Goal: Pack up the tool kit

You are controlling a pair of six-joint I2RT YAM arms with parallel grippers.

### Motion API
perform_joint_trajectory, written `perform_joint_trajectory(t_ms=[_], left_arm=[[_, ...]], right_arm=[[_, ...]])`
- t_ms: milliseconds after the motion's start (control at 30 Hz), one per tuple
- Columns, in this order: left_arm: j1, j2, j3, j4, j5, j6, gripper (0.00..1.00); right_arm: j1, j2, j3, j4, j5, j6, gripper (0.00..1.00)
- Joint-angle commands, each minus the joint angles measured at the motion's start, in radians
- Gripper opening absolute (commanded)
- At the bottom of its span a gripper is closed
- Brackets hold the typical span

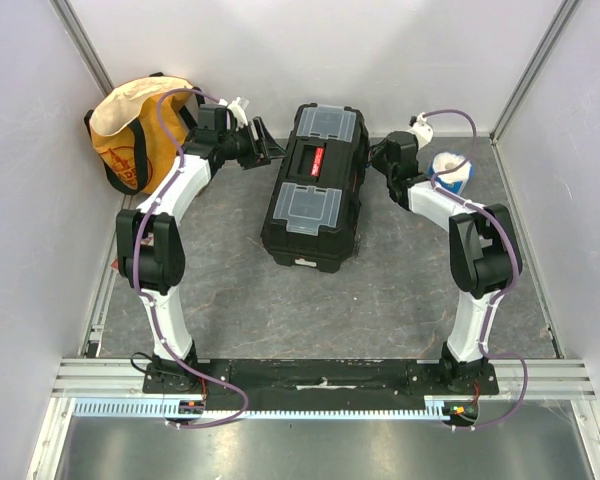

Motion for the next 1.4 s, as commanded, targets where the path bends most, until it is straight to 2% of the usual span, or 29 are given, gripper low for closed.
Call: perform_joint_trajectory(t_ms=[0,67,200,367,500,767,1067,1200,1367], left_arm=[[0.001,0.013,0.043,-0.026,0.0,0.046,0.7],[0.001,0.013,0.046,-0.031,0.0,0.047,0.69],[0.001,0.019,0.049,-0.038,0.0,0.052,0.69],[0.001,0.021,0.051,-0.046,-0.003,0.057,0.69],[0.001,0.019,0.051,-0.051,-0.003,0.063,0.69],[0.0,0.021,0.051,-0.058,-0.006,0.069,0.68],[0.001,0.024,0.057,-0.066,-0.003,0.072,0.68],[0.001,0.018,0.056,-0.07,-0.008,0.078,0.68],[0.001,0.018,0.065,-0.078,-0.011,0.084,0.68]], right_arm=[[0.026,-0.066,0.138,0.06,-0.015,-0.083,0.23],[0.041,-0.056,0.164,0.037,-0.014,-0.126,0.28],[0.057,-0.053,0.159,0.064,-0.053,-0.147,0.46],[0.055,-0.023,0.171,0.084,-0.145,-0.074,0.56],[0.039,0.014,0.182,0.098,-0.24,0.01,0.56],[-0.04,0.108,0.155,0.126,-0.394,0.196,0.5],[-0.093,0.267,0.109,0.486,-0.598,0.455,0.45],[-0.092,0.269,0.106,0.496,-0.594,0.466,0.45],[-0.097,0.22,0.113,0.418,-0.566,0.396,0.46]])
